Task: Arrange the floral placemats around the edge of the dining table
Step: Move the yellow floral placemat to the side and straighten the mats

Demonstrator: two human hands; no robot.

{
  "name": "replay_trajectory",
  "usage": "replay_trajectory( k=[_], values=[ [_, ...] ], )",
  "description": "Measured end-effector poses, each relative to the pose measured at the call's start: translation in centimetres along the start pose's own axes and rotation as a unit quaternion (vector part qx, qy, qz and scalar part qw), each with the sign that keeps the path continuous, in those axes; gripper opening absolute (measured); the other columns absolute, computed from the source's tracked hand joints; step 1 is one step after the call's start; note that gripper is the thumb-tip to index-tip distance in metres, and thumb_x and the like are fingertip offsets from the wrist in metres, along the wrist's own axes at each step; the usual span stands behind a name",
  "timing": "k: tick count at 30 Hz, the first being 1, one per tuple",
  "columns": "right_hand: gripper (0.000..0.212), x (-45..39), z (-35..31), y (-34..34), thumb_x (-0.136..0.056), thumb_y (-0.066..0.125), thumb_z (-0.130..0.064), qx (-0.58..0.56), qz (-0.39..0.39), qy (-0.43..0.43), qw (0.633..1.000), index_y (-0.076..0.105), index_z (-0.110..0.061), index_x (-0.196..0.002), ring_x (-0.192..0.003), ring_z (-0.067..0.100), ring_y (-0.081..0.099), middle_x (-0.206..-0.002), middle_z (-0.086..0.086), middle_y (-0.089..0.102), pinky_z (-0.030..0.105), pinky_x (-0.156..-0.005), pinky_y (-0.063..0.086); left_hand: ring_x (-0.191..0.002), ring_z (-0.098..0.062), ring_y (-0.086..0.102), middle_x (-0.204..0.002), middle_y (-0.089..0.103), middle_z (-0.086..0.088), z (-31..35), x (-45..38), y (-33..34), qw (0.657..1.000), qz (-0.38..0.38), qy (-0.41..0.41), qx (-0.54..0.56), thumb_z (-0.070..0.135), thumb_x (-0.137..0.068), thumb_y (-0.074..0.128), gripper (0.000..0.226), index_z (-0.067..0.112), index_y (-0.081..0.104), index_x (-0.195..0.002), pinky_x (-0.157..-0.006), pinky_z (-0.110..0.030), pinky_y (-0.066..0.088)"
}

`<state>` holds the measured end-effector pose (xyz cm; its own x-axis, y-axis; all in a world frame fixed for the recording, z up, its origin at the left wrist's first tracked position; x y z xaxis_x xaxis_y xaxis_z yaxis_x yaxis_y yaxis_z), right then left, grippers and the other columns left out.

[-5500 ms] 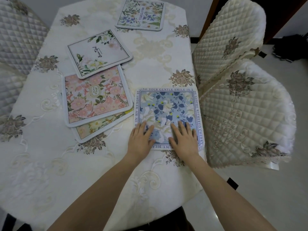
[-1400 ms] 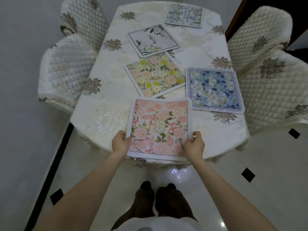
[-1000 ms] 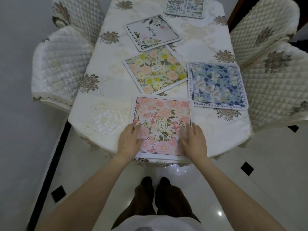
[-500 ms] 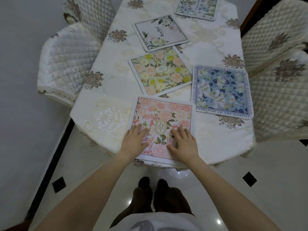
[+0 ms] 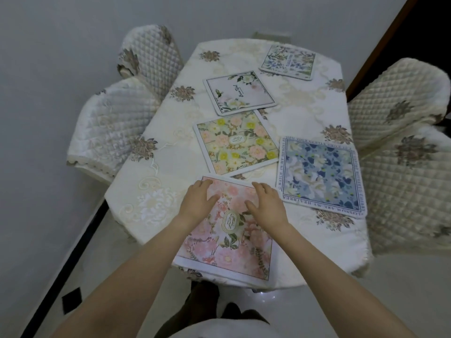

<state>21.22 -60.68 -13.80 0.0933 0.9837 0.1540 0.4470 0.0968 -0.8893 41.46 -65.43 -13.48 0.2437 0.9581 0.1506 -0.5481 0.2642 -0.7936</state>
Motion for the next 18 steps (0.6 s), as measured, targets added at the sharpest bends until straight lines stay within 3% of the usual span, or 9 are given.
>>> replay_trajectory(
  k=[9, 18],
  values=[
    [0.058, -10.6, -0.9, -1.2, -0.092, 0.049, -0.042, 0.003, 0.036, 0.030, 0.999, 0.033, -0.018, -0.143, -0.132, 0.030, 0.036, -0.148, 0.010, 0.037, 0.045, -0.102, 0.041, -0.111, -0.027, 0.053, -0.128, 0.052, -0.012, -2.0, -10.8, -2.0, 0.987, 0.001, -0.065, 0.147, 0.034, -0.088, 0.059, 0.056, 0.014, 0.038, -0.136, -0.089, -0.036, 0.044],
    [0.064, -22.1, 1.6, -1.0, -0.088, 0.054, -0.039, -0.001, 0.031, 0.120, 0.992, 0.032, -0.015, -0.143, -0.128, 0.035, 0.041, -0.146, 0.015, 0.039, 0.046, -0.102, 0.040, -0.118, -0.031, 0.049, -0.136, 0.045, -0.018, -4.9, -20.1, -0.5, 0.937, -0.005, -0.240, 0.255, 0.027, -0.088, 0.060, 0.062, 0.003, 0.033, -0.138, -0.087, -0.030, 0.038]
  ],
)
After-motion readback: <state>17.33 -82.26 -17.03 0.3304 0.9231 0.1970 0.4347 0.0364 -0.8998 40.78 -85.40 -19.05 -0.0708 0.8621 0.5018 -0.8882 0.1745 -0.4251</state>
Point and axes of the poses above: each hand's wrist, its own x-axis away from the middle knuckle, its own y-axis out of the palm, z = x × y, the point moved 4 cm from there along -x, towards the middle knuckle
